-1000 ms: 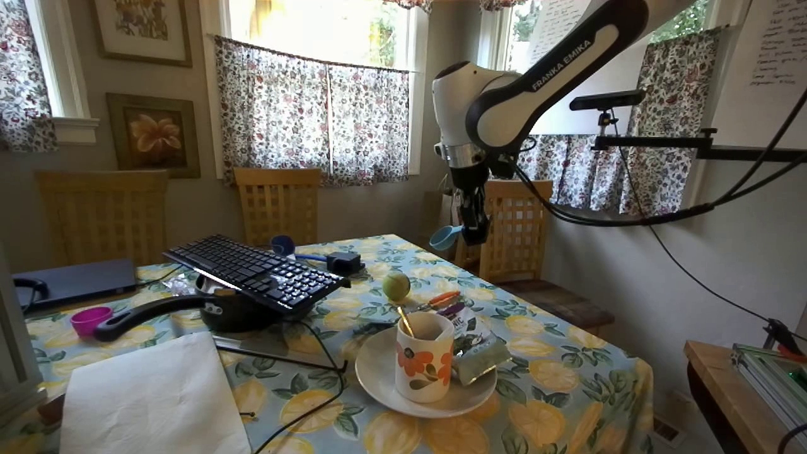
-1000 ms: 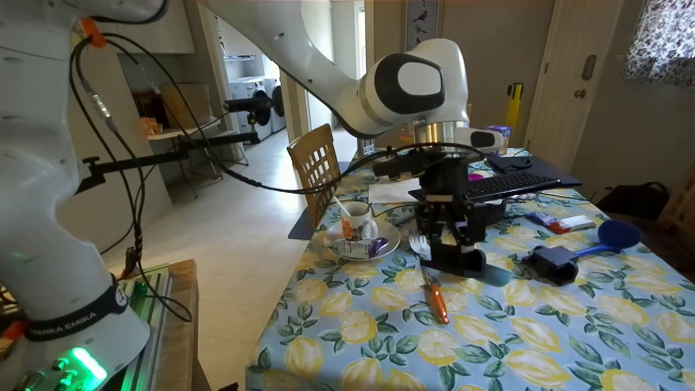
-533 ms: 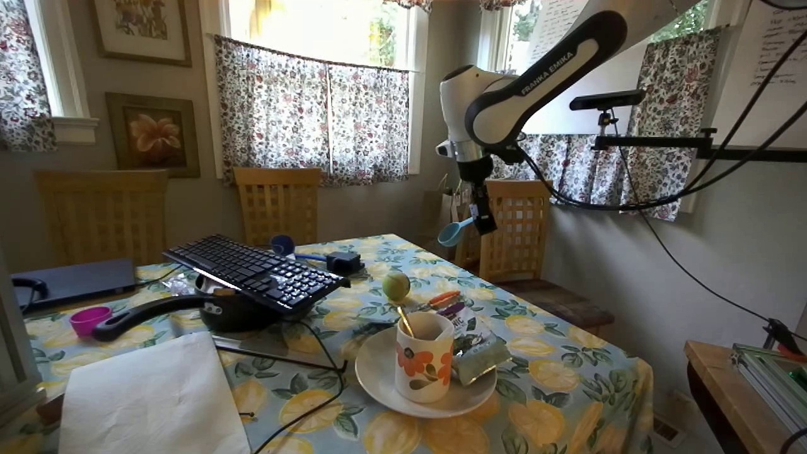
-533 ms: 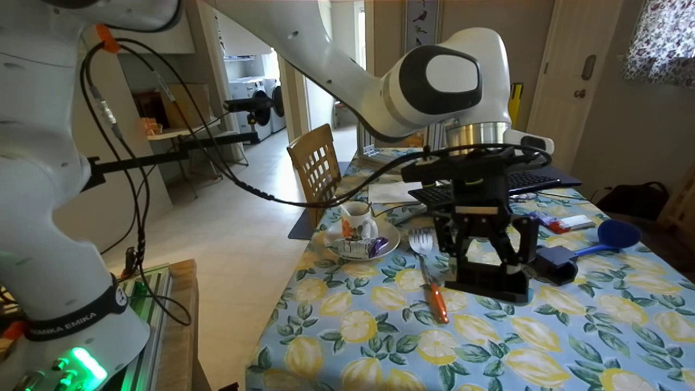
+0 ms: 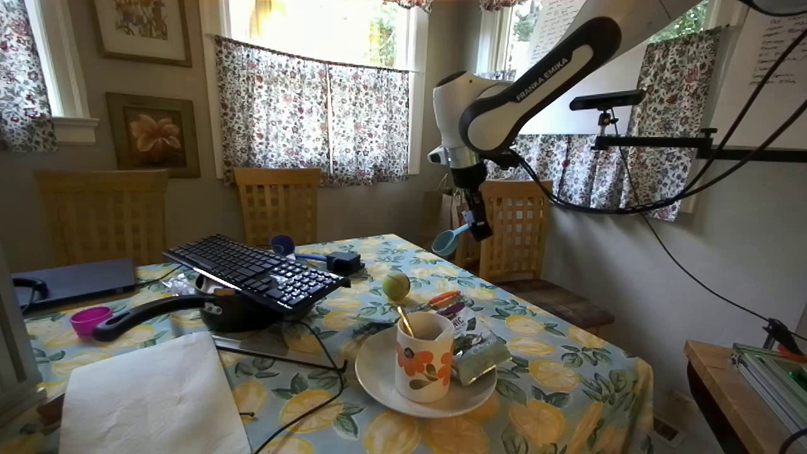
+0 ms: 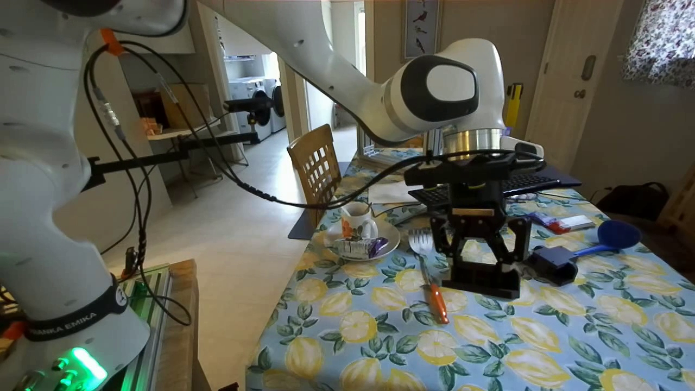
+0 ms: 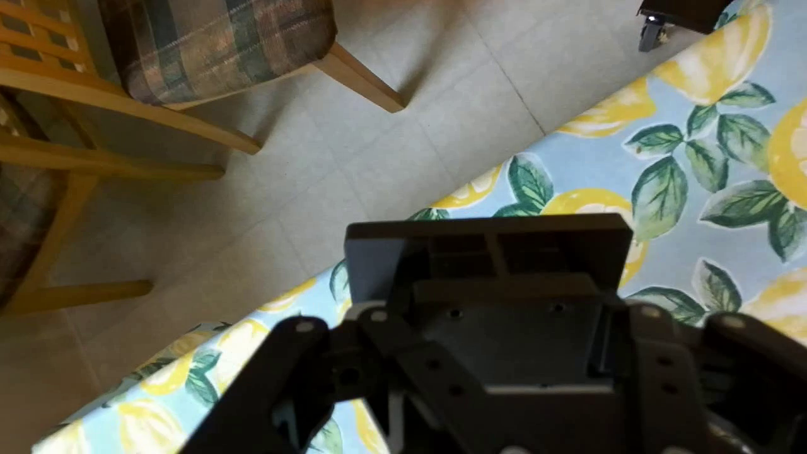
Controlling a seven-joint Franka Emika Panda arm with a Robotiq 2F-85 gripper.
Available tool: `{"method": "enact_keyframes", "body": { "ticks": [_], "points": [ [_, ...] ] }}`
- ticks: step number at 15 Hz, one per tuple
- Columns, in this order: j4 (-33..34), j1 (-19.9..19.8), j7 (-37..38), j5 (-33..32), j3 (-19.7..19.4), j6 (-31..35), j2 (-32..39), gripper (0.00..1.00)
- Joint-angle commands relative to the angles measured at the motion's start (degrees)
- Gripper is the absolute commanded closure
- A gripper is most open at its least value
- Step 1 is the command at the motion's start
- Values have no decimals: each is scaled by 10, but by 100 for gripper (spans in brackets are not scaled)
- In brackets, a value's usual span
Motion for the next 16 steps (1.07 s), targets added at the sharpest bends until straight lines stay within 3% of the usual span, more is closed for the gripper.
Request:
{"method": "enact_keyframes", "body": {
  "ticks": [1, 6, 11, 12, 13, 14, 16],
  "points": [
    [16, -13, -98, -4, 25, 9, 20, 66],
    [28, -14, -249, -3, 38, -16, 28, 66],
    [49, -4, -327, -6, 30, -49, 34, 66],
    [25, -3, -302, 0, 28, -27, 24, 41],
    [28, -3, -309, 0, 28, -30, 25, 41],
    [30, -3, -313, 0, 28, -33, 25, 66],
    [41, 13, -283, -26, 17, -40, 32, 66]
  ]
}}
